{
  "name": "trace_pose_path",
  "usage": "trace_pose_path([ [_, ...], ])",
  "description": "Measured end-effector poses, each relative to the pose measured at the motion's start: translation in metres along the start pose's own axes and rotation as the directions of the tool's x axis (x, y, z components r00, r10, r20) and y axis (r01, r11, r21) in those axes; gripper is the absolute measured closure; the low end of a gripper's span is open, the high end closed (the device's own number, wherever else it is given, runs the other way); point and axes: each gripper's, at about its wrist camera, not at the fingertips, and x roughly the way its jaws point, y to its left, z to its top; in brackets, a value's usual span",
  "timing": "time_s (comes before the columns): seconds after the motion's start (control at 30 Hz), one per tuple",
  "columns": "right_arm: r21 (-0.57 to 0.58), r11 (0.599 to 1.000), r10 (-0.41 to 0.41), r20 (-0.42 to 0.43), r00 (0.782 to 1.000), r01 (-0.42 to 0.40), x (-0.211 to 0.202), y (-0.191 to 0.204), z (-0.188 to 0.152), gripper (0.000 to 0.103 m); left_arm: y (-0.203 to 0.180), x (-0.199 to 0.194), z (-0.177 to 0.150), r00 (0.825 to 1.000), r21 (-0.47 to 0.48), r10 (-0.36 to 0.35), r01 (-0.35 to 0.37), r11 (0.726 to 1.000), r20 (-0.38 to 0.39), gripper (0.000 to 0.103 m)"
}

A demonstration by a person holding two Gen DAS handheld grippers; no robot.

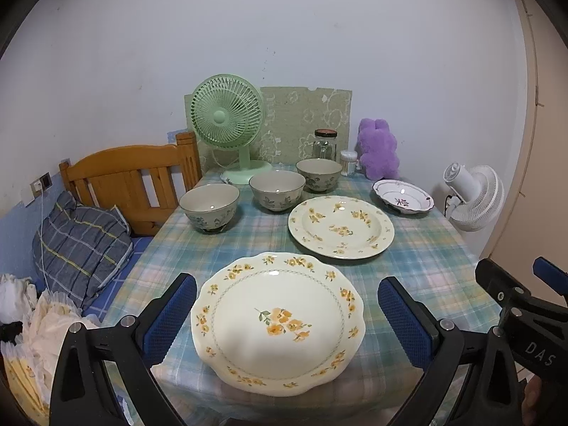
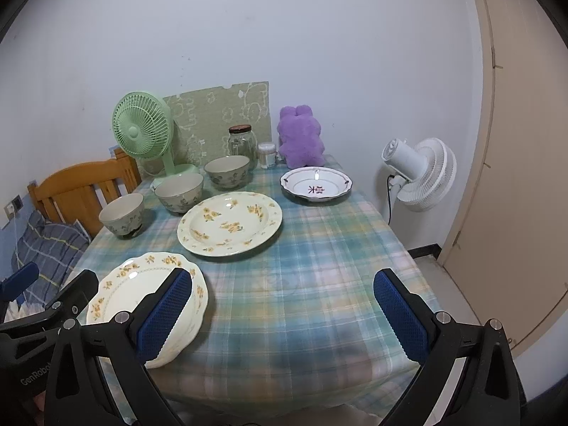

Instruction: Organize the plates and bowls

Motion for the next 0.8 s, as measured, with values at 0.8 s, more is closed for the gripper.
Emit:
trace_pose_path([
  [0.8, 0.005, 1.0, -0.015, -0.014, 1.0, 0.015, 0.0025, -0.0044, -0.0028, 0.0, -0.0041, 0.0021, 0.0008, 1.0, 0.01, -0.015, 0.015, 1.0, -0.013, 0.0],
])
